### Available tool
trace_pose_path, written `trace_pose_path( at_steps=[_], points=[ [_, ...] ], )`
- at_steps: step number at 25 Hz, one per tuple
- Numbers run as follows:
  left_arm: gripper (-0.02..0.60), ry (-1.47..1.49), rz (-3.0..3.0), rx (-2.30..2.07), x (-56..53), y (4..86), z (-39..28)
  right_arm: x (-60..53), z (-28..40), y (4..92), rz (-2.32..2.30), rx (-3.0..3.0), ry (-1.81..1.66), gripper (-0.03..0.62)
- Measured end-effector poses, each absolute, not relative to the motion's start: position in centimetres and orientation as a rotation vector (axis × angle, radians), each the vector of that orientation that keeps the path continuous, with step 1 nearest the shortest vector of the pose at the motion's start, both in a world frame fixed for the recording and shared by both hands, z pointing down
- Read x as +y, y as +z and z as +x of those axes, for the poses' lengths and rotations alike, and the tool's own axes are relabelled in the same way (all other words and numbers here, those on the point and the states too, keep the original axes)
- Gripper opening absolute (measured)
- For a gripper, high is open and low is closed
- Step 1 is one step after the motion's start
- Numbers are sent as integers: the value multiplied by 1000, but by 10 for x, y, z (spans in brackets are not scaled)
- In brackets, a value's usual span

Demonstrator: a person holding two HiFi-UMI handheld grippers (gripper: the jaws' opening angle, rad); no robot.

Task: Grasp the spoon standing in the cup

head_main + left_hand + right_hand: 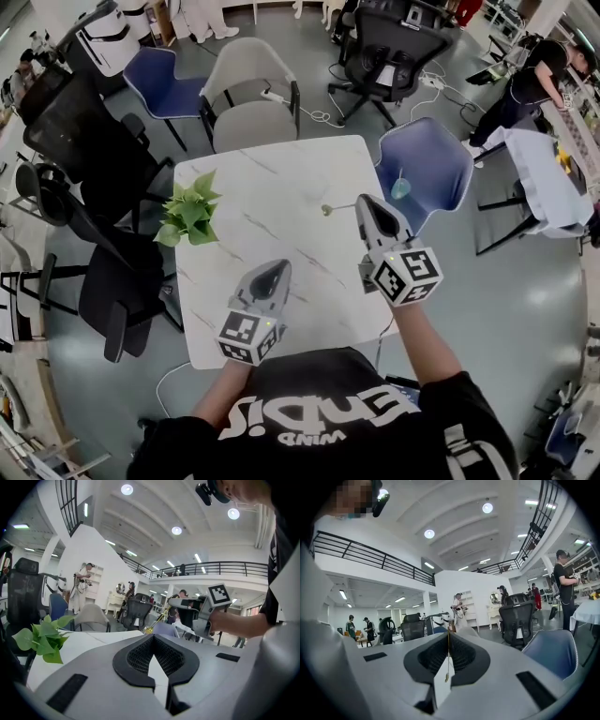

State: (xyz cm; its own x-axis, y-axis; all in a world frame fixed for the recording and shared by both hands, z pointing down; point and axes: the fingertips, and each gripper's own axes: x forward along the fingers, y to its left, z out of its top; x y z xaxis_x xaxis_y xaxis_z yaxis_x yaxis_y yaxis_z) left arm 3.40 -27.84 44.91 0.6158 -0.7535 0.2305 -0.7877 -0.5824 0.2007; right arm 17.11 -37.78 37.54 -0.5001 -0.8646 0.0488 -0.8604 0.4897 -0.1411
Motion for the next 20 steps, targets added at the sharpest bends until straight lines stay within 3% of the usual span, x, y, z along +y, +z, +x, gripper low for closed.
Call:
trace_pose_path(
  at_steps=[20],
  points=[
    [14, 144, 2580, -1247, -265, 441, 39, -272, 190, 415, -1680, 2656, -235, 14]
  ],
)
